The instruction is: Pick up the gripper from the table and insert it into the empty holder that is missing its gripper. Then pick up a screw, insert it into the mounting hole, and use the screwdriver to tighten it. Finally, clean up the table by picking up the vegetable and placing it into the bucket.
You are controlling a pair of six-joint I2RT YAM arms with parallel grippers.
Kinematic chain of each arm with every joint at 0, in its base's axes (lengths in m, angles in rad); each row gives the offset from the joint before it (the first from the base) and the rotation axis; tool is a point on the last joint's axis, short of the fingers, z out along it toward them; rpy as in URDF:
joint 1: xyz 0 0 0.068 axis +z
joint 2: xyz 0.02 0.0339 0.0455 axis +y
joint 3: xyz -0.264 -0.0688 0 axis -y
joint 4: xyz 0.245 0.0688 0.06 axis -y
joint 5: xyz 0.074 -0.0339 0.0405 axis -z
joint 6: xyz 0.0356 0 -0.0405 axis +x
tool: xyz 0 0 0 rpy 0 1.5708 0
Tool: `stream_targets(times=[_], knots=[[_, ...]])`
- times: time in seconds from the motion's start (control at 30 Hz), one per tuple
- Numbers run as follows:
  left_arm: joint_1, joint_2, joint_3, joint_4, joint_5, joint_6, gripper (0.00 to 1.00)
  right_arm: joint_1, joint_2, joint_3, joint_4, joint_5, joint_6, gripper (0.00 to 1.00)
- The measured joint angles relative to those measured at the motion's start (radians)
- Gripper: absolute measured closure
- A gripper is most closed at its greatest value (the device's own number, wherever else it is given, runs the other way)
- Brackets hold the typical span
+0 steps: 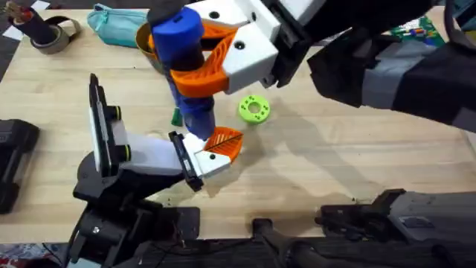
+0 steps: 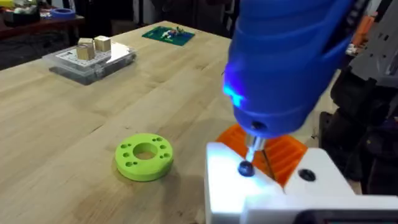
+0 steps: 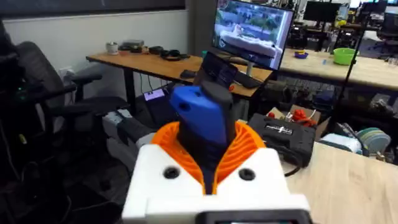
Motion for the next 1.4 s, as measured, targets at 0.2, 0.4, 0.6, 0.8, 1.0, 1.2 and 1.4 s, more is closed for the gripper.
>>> stream_targets(times=[0.2,0.4,0.6,0.8,1.0,1.2,1.4], knots=[[0.0,0.0,0.0,0.0,0.0,0.0,0.982,0.007,0.0,0.0,0.0,0.0,-0.013,0.956],[0.0,0.0,0.0,0.0,0.0,0.0,0.982,0.013,0.0,0.0,-0.014,0.0,-0.027,0.956],[0.0,0.0,0.0,0.0,0.0,0.0,0.982,0.013,0.0,0.0,-0.036,0.0,-0.042,0.956],[0.0,0.0,0.0,0.0,0.0,0.0,0.982,0.013,0.0,0.0,-0.037,0.0,-0.046,0.956],[0.0,0.0,0.0,0.0,0.0,0.0,0.982,0.013,0.0,0.0,-0.037,0.0,-0.05,0.956],[0.0,0.0,0.0,0.0,0.0,0.0,0.982,0.013,0.0,0.0,-0.037,0.0,-0.053,0.956],[0.0,0.0,0.0,0.0,0.0,0.0,0.982,0.013,0.0,0.0,-0.058,0.0,-0.063,0.956]])
